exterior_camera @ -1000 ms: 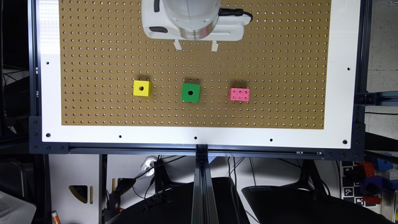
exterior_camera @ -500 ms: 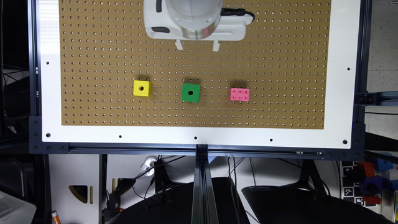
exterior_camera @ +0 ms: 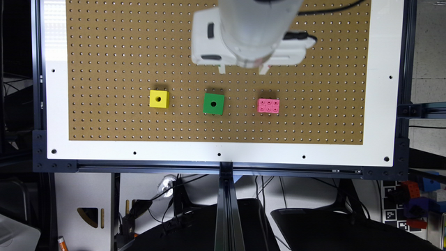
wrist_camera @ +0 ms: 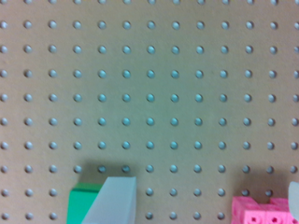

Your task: Pick up pink block.

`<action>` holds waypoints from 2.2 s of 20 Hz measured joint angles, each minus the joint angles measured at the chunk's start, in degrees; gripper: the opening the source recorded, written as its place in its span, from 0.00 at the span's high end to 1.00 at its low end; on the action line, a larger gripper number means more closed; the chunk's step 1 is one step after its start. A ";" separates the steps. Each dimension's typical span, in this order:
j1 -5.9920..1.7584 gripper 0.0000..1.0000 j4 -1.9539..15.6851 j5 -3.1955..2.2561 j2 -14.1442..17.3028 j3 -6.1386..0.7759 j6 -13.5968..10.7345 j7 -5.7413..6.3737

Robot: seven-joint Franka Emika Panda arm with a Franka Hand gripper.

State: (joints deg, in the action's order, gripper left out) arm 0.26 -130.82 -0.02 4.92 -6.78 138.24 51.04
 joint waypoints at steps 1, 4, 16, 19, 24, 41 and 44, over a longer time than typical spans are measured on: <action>0.00 0.00 0.93 0.00 0.96 -0.17 0.00 0.12; 0.03 0.00 3.63 0.00 3.28 -1.45 -0.06 1.29; 0.17 0.00 6.81 -0.14 5.51 -6.07 -0.10 5.87; 0.18 0.00 6.88 -0.14 5.53 -6.23 -0.10 5.99; 0.17 0.00 6.92 -0.41 8.37 -6.23 1.56 6.04; 0.17 0.00 10.68 -1.70 20.46 -5.74 9.95 6.09; 0.18 0.00 10.89 -1.70 20.53 -5.74 9.95 6.09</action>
State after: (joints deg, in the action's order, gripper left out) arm 0.44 -119.93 -1.72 25.45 -12.52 148.18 57.14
